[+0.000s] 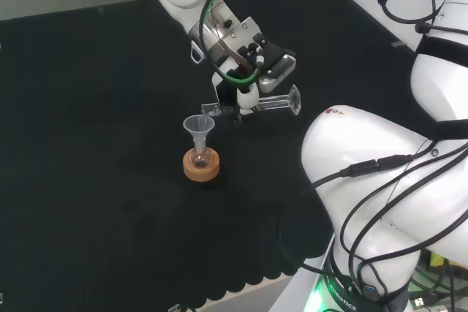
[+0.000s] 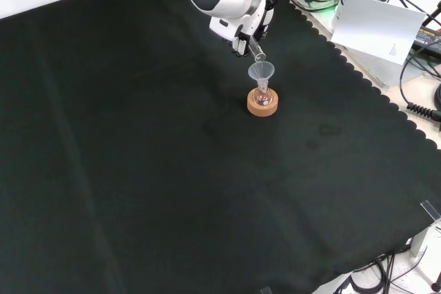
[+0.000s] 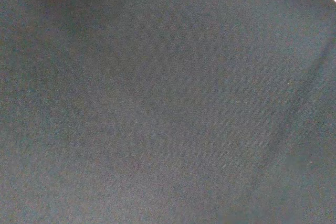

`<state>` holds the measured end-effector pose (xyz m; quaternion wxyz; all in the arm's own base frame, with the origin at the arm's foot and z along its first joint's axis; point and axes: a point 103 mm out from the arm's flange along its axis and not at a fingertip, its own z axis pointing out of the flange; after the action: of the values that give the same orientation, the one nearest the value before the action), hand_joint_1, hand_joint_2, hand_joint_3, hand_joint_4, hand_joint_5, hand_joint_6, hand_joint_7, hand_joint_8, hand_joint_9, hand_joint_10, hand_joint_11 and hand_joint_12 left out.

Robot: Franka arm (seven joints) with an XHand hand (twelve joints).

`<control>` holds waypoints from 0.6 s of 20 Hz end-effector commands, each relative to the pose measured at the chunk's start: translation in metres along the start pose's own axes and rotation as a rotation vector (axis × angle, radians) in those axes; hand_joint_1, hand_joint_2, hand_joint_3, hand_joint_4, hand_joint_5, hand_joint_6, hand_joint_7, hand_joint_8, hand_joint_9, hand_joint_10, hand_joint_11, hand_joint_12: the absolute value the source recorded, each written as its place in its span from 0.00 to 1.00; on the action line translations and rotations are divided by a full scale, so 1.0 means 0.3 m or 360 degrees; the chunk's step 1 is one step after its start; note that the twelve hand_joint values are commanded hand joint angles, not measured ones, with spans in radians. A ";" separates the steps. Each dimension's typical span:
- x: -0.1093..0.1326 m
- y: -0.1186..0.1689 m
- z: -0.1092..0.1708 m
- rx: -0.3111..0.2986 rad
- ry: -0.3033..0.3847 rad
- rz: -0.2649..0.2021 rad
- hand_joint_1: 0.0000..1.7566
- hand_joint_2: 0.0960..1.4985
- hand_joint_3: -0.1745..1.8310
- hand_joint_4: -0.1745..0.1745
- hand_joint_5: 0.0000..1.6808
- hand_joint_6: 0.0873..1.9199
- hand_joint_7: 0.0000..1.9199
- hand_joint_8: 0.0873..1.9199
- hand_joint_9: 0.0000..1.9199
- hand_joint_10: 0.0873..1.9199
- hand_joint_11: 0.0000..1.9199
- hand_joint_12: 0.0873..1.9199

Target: Pour the water from the graduated cylinder into the round-bottom flask.

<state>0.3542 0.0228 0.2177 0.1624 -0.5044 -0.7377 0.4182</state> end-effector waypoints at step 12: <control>0.012 -0.005 -0.004 0.0065 -0.0077 0.0034 0.76 0.81 0.08 0.30 0.49 0.45 0.40 0.70 0.60 0.24 0.55 0.42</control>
<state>0.3531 0.0267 0.2191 0.1520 -0.4986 -0.7295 0.4428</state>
